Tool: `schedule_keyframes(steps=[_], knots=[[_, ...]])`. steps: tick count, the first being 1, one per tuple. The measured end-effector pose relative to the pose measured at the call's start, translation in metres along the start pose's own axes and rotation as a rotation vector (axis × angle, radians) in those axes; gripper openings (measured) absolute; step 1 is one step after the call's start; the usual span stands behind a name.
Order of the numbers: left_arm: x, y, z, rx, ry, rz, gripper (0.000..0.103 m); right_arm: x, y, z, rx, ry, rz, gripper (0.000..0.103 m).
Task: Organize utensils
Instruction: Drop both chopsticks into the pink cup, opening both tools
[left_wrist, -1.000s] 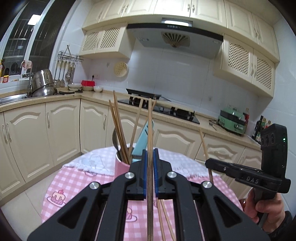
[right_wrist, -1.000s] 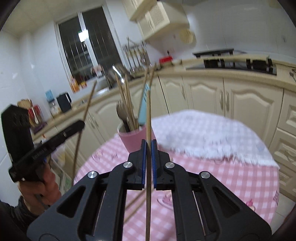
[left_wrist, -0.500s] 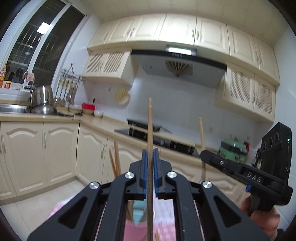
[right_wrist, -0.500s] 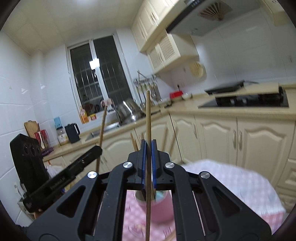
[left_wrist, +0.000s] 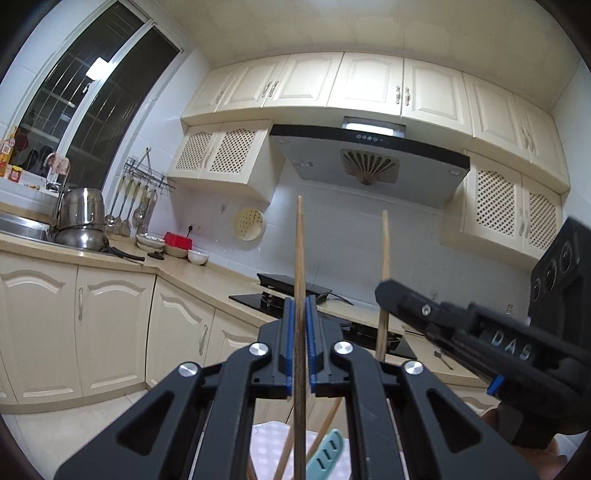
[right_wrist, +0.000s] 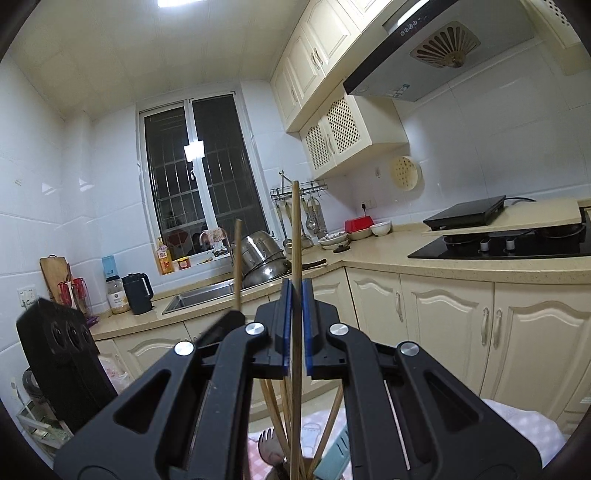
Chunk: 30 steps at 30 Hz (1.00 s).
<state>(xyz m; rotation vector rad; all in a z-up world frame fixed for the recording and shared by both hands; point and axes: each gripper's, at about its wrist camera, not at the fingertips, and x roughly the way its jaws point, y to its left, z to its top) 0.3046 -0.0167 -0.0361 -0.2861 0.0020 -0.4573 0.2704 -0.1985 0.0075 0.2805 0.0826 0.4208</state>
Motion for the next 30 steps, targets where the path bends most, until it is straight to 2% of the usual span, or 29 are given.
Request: schedule_keyframes(steps=[13, 14, 15, 16, 17, 18, 19, 22, 23, 24, 26, 30], knots=[[0.011, 0.015, -0.035, 0.011, 0.033, 0.031, 0.006, 0.019, -0.009, -0.030, -0.013, 0.091, -0.018, 0.007], [0.010, 0.016, -0.036, 0.010, 0.036, 0.034, 0.007, 0.019, -0.008, -0.032, -0.015, 0.104, -0.022, 0.007], [0.009, 0.016, -0.036, 0.011, 0.048, 0.033, 0.008, 0.018, -0.008, -0.033, -0.016, 0.112, -0.026, 0.013], [0.006, 0.016, -0.036, 0.013, 0.053, 0.034, 0.023, 0.015, -0.008, -0.034, -0.019, 0.117, -0.035, 0.023], [0.002, 0.016, -0.036, 0.013, 0.050, 0.035, 0.045, 0.009, -0.007, -0.034, -0.017, 0.107, -0.040, 0.057], [-0.005, 0.016, -0.034, 0.008, 0.040, 0.038, 0.056, 0.003, -0.007, -0.033, -0.014, 0.089, -0.043, 0.085], [-0.011, 0.017, -0.032, 0.003, 0.032, 0.040, 0.068, -0.006, -0.006, -0.032, -0.016, 0.061, -0.054, 0.086], [-0.029, 0.016, -0.026, 0.008, 0.033, 0.043, 0.083, -0.020, -0.006, -0.027, -0.014, 0.052, -0.066, 0.087], [-0.033, 0.015, -0.024, 0.011, 0.033, 0.047, 0.088, -0.024, -0.006, -0.026, -0.014, 0.046, -0.075, 0.093], [-0.041, 0.013, -0.022, 0.021, 0.034, 0.056, 0.090, -0.031, -0.005, -0.024, -0.017, 0.039, -0.088, 0.097], [-0.052, 0.010, -0.018, 0.038, 0.045, 0.073, 0.095, -0.038, -0.005, -0.022, -0.022, 0.044, -0.111, 0.097], [-0.073, 0.003, -0.014, 0.055, 0.062, 0.090, 0.098, -0.054, -0.007, -0.021, -0.007, 0.058, -0.135, 0.097]])
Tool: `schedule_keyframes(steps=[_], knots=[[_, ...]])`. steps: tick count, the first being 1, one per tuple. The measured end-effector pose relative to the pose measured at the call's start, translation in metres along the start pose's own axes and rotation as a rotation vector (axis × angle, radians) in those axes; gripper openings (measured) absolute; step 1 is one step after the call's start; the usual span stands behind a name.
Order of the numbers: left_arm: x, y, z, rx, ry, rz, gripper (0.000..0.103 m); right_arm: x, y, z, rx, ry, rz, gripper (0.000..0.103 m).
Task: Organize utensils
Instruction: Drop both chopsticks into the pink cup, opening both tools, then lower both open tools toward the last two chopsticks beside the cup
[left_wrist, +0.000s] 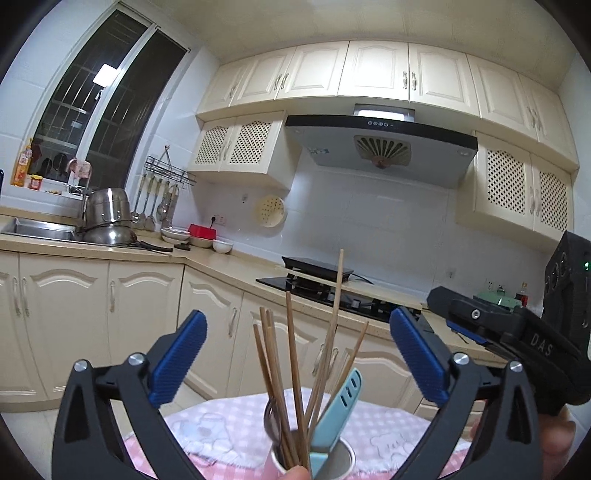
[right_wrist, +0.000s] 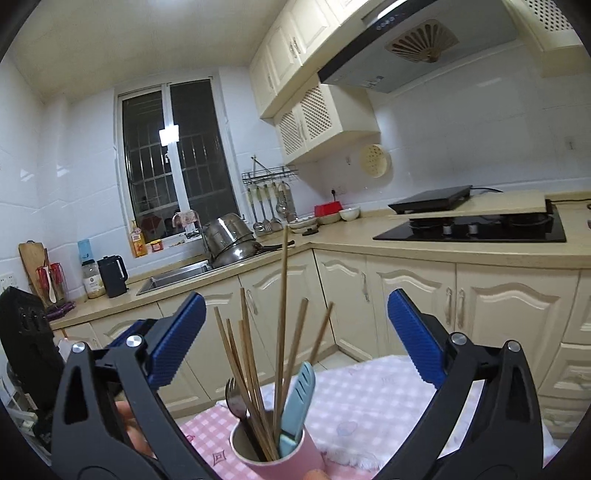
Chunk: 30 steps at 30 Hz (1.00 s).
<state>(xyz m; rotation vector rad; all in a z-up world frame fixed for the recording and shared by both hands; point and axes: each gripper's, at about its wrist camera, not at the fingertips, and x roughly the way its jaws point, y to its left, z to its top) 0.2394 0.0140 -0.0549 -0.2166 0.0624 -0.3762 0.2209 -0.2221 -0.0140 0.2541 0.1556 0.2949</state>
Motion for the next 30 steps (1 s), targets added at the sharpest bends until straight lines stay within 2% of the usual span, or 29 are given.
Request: schedule_keyframes(steps=[8, 15, 25, 30], knots=[[-0.038, -0.012, 0.001, 0.051, 0.033, 0.034, 0.098, -0.034, 0.001, -0.012, -0.007, 0.074, -0.041, 0.097], [-0.059, -0.024, -0.002, 0.093, 0.093, 0.056, 0.098, -0.049, 0.003, -0.028, 0.006, 0.165, -0.071, 0.097], [-0.068, -0.033, -0.024, 0.131, 0.219, 0.060, 0.098, -0.055, -0.014, -0.076, 0.052, 0.417, -0.156, 0.097], [-0.060, -0.037, -0.045, 0.154, 0.305, 0.056, 0.098, -0.058, -0.022, -0.098, 0.065, 0.476, -0.169, 0.097]])
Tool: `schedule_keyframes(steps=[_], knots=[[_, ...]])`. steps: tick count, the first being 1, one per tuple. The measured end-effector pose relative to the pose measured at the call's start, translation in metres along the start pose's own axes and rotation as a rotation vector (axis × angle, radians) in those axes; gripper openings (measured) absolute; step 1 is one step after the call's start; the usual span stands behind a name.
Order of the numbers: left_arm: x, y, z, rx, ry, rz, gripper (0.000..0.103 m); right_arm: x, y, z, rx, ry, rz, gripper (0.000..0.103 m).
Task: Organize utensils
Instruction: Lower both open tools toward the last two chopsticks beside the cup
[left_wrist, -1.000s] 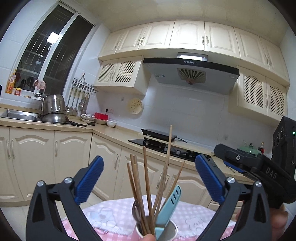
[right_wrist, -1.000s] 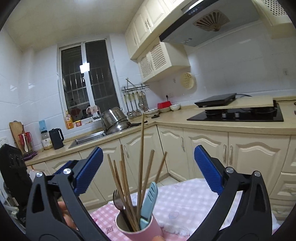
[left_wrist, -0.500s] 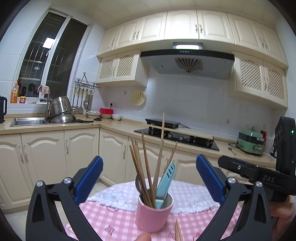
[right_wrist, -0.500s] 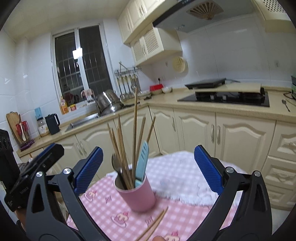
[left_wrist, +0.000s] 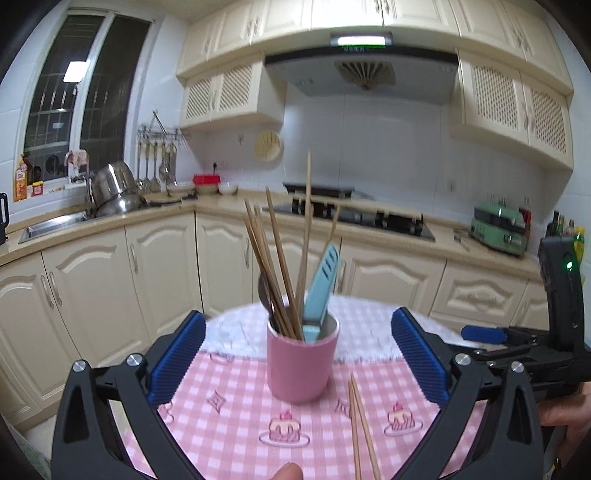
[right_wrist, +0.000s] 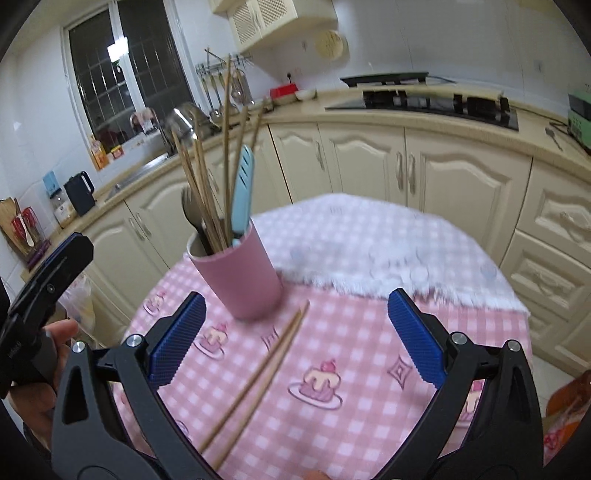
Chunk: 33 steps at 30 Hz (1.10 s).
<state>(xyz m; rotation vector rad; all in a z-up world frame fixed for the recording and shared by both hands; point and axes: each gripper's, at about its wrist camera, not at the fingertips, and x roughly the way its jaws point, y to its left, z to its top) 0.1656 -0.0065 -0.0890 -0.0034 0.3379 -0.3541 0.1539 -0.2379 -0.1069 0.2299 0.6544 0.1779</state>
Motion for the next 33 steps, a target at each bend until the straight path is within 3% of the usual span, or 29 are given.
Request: schedule_keyframes(steps=[7, 10, 16, 20, 28, 33], knots=[[0.017, -0.007, -0.020, 0.013, 0.078, -0.012, 0.098, 0.013, -0.008, -0.014, 0.006, 0.066, -0.025, 0.097], [0.030, -0.010, -0.032, 0.036, 0.149, -0.006, 0.098, 0.021, -0.011, -0.022, -0.002, 0.112, -0.034, 0.097], [0.070, -0.020, -0.066, 0.119, 0.370, -0.015, 0.098, 0.031, -0.028, -0.036, 0.025, 0.161, -0.063, 0.097], [0.094, -0.027, -0.088, 0.154, 0.477, -0.018, 0.098, 0.034, -0.036, -0.040, 0.026, 0.179, -0.080, 0.097], [0.118, -0.031, -0.108, 0.198, 0.580, -0.044, 0.098, 0.044, -0.034, -0.043, 0.006, 0.217, -0.088, 0.097], [0.121, -0.032, -0.109, 0.211, 0.596, -0.072, 0.088, 0.057, -0.025, -0.045, -0.017, 0.263, -0.094, 0.097]])
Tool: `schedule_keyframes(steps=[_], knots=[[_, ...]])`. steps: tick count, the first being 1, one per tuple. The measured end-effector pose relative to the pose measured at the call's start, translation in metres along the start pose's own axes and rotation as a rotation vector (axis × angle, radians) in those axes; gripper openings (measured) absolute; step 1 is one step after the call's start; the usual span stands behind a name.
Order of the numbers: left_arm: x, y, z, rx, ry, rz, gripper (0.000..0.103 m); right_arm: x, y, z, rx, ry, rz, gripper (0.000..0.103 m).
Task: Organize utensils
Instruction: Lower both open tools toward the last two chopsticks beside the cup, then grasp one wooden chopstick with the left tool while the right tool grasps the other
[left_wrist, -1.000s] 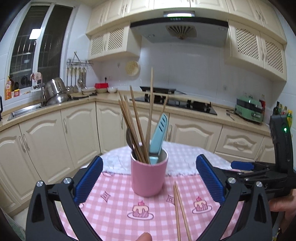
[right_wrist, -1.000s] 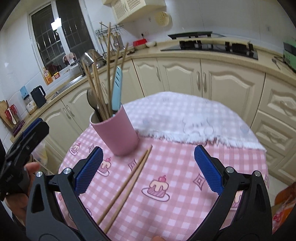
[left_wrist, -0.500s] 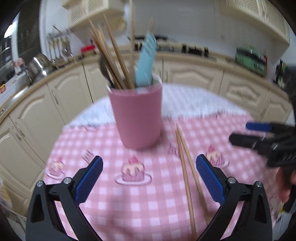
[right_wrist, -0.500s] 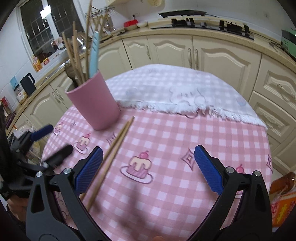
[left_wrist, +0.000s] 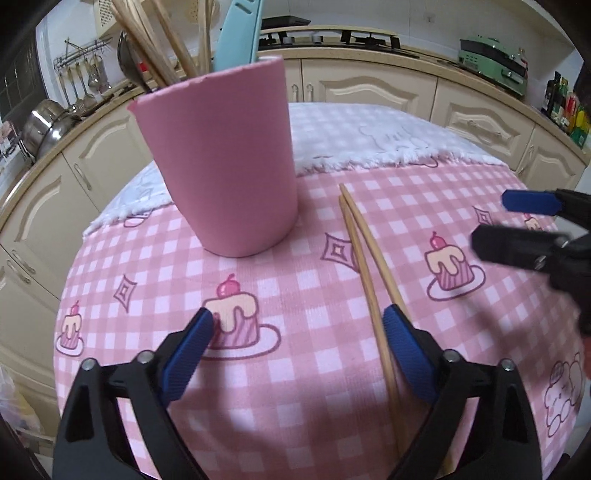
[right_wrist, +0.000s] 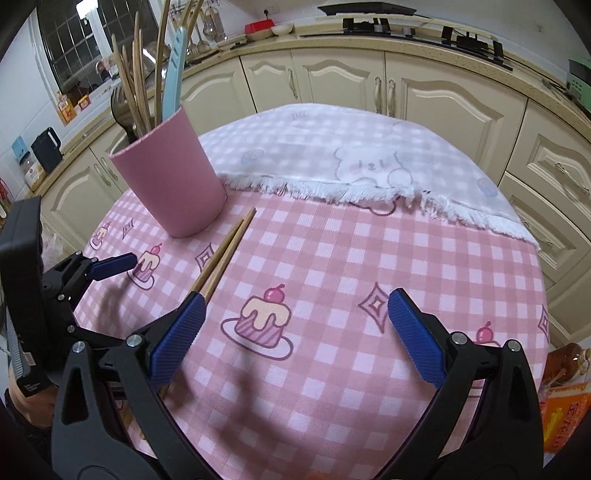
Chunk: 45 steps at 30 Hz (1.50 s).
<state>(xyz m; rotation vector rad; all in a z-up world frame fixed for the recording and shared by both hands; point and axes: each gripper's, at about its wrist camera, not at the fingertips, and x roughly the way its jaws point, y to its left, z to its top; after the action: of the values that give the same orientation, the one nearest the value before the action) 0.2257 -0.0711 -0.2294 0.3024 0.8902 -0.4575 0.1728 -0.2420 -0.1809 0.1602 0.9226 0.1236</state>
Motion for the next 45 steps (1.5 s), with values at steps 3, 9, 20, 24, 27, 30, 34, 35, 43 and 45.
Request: schedule_keyframes(steps=[3, 9, 20, 24, 27, 30, 34, 35, 43, 45], knots=[[-0.001, 0.004, -0.001, 0.006, -0.002, 0.002, 0.082, 0.011, 0.010, 0.002, -0.032, 0.032, -0.016, 0.097], [-0.007, 0.018, -0.003, 0.002, 0.004, 0.018, 0.077, 0.038, 0.033, 0.010, -0.059, 0.101, -0.019, 0.080], [-0.006, 0.022, -0.001, 0.026, 0.009, 0.028, 0.077, 0.038, 0.059, 0.002, -0.204, 0.104, -0.046, 0.032], [0.001, 0.020, 0.011, 0.046, 0.024, 0.028, 0.077, 0.042, 0.055, 0.010, -0.146, 0.120, -0.038, 0.033], [0.006, 0.017, 0.018, 0.055, 0.036, -0.004, 0.064, 0.049, 0.059, 0.018, -0.141, 0.121, -0.042, 0.032], [0.005, 0.011, 0.022, 0.068, 0.047, -0.064, 0.029, 0.051, 0.063, 0.019, -0.205, 0.118, -0.071, 0.016], [0.002, 0.001, 0.020, 0.112, 0.052, -0.046, 0.007, 0.039, 0.057, 0.007, -0.246, 0.139, -0.037, 0.012], [0.001, 0.000, 0.019, 0.113, 0.053, -0.044, 0.007, 0.035, 0.053, 0.004, -0.243, 0.145, -0.031, 0.011], [0.008, -0.003, 0.028, 0.115, 0.067, -0.038, 0.009, 0.034, 0.055, 0.000, -0.265, 0.139, -0.054, 0.010], [0.006, -0.005, 0.027, 0.113, 0.064, -0.053, 0.005, 0.031, 0.051, -0.002, -0.235, 0.127, -0.022, 0.007]])
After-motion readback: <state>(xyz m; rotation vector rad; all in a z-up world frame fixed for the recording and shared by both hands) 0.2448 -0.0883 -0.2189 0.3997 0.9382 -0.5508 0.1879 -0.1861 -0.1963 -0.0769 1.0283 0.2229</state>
